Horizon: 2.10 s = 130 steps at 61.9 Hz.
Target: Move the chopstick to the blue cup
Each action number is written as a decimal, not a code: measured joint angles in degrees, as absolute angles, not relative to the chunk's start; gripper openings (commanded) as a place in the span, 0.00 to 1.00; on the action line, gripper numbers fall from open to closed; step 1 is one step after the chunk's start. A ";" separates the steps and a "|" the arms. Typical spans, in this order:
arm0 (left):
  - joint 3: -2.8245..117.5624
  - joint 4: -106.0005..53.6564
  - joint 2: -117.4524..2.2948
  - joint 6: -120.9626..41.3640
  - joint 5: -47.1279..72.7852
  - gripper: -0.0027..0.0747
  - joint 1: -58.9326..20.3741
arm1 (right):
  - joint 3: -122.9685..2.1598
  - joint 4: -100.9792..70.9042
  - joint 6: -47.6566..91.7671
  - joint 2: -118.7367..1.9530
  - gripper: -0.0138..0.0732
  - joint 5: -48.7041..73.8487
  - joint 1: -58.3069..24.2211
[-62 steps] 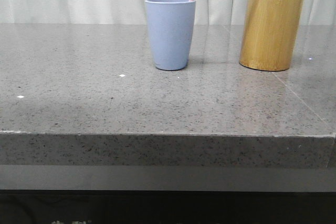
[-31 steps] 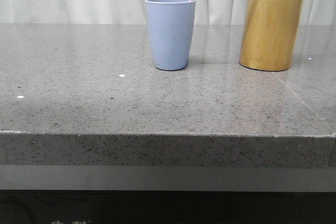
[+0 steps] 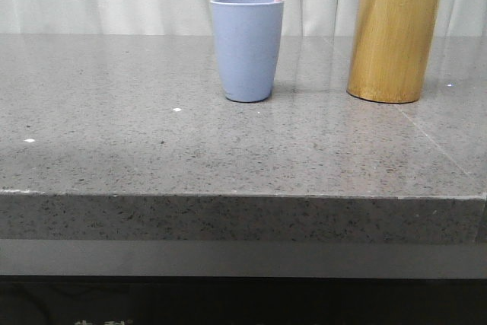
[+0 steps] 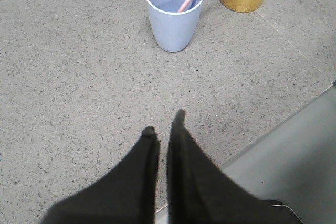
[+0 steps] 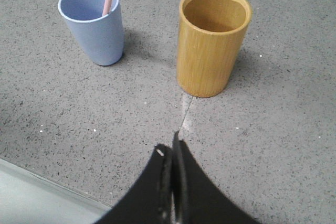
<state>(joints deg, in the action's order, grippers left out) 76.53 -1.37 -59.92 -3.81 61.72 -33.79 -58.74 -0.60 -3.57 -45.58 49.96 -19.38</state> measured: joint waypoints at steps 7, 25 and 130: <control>76.53 -1.37 -59.92 -3.81 61.72 0.01 -33.79 | -58.70 -0.60 -3.57 -45.58 0.08 49.96 -19.38; 76.53 -1.37 -59.92 -3.81 61.72 0.01 -33.79 | -58.70 -0.60 -3.57 -45.58 0.08 49.96 -19.38; -0.18 -5.51 0.22 -4.17 -0.90 0.01 -4.64 | -58.61 -0.57 -3.57 -45.58 0.08 49.96 -19.38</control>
<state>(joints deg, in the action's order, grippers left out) -0.18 -5.51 0.22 -4.17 -0.90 -4.64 -58.61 -0.57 -3.57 -45.58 49.96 -19.38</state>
